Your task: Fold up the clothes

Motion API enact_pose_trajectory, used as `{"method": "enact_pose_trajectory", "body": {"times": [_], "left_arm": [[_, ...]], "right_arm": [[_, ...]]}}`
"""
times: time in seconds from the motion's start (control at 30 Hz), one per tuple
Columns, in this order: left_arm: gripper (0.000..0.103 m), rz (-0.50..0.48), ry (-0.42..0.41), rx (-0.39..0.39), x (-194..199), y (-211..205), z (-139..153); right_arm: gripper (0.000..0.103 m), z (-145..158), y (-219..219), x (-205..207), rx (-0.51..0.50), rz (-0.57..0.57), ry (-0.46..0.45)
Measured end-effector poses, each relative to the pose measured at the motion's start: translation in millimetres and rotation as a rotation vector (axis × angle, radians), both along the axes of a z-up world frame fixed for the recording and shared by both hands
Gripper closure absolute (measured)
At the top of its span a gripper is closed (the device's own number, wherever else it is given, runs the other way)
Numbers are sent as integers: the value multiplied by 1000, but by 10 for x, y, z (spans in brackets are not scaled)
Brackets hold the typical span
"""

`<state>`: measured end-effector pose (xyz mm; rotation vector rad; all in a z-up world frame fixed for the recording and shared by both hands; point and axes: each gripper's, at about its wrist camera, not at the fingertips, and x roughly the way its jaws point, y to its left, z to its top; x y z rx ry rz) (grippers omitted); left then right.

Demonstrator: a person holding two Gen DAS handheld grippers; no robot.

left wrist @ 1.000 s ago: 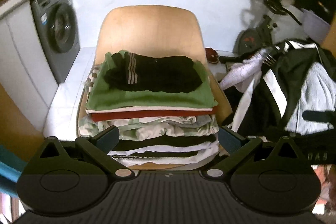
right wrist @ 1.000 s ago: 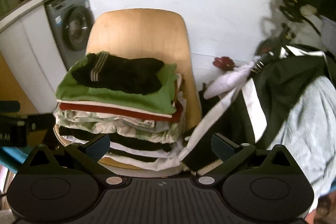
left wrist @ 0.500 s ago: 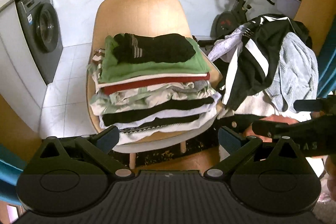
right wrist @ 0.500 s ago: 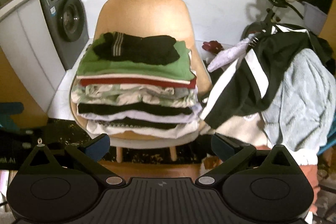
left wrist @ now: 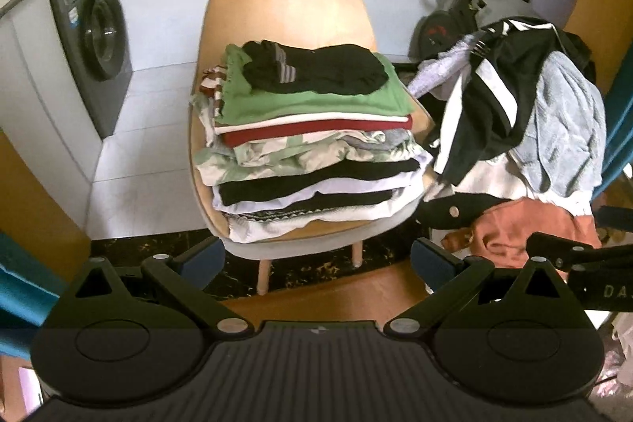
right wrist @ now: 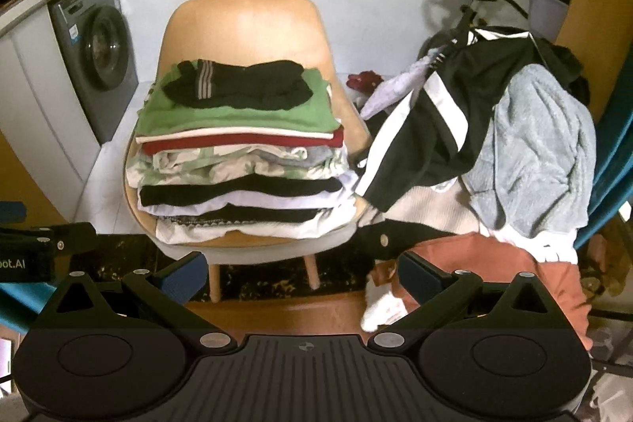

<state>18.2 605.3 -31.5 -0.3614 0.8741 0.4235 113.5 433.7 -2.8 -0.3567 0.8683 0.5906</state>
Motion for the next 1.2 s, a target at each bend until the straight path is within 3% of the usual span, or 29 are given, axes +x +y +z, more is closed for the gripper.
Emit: {"method": "enact_pose_trajectory", "body": {"times": [0.4,1.2], "left_arm": [[1,82,21,-34,105,-202,0],[1,54,43,32,209,-675,103]], "right_arm": [[1,-2,-181,146,-21,79,-8],[1,-37,-572,322,34,80,29]]}}
